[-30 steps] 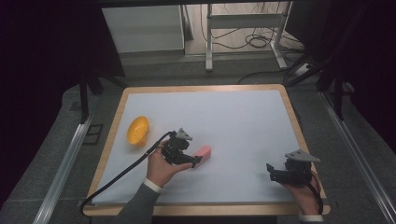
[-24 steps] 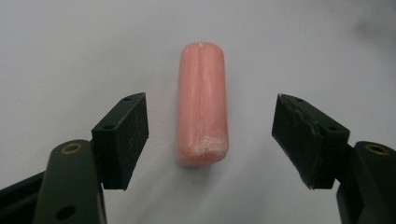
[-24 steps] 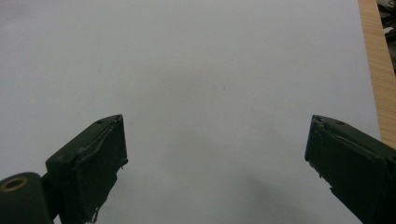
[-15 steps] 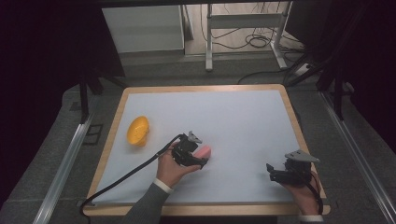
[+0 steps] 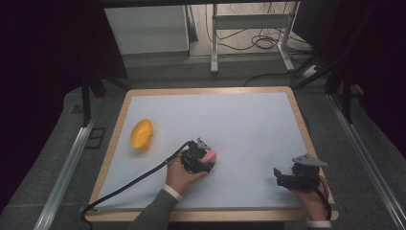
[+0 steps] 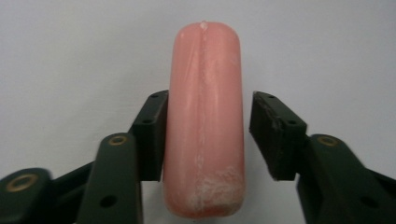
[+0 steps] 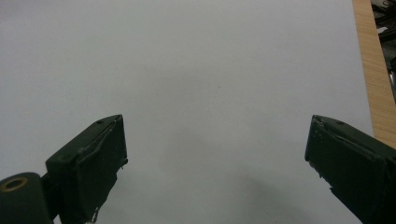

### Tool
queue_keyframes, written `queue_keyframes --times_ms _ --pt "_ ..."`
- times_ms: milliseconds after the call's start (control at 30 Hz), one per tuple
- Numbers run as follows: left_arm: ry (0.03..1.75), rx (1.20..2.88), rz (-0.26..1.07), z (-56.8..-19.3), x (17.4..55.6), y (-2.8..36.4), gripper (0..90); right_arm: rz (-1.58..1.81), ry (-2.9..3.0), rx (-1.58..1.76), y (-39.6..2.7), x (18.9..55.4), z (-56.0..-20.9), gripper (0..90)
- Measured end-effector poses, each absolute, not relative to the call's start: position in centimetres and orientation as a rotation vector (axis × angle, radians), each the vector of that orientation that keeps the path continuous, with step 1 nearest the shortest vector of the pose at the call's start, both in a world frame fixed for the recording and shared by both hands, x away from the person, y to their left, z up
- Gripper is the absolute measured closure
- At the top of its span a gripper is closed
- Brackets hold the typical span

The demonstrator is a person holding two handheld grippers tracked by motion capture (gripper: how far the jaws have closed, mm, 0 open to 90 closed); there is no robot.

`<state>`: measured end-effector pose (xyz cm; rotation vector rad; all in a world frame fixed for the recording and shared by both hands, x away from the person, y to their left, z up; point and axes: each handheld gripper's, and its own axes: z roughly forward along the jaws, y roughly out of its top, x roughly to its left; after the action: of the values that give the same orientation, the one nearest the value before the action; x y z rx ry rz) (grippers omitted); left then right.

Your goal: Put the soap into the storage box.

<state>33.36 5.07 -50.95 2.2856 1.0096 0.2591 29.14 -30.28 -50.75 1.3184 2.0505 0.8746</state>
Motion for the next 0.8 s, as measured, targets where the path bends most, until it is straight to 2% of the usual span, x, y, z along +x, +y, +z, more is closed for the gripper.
queue_keyframes --times_ms 33,100,133,800 --pt "1.015 2.287 0.278 -51.0 33.3 5.0 50.5 0.875 2.051 1.318 -30.3 29.1 -50.8 5.2" --pt "1.017 2.285 0.297 -50.9 33.3 5.1 58.9 0.876 2.049 1.318 -30.3 29.1 -50.7 5.2" --pt "1.018 2.285 0.290 -50.9 33.4 5.1 59.9 0.872 2.050 1.318 -30.2 29.1 -50.7 5.2" --pt "1.021 2.266 0.327 -49.0 33.1 6.4 60.3 0.879 2.029 1.312 -30.3 29.0 -50.5 5.6"
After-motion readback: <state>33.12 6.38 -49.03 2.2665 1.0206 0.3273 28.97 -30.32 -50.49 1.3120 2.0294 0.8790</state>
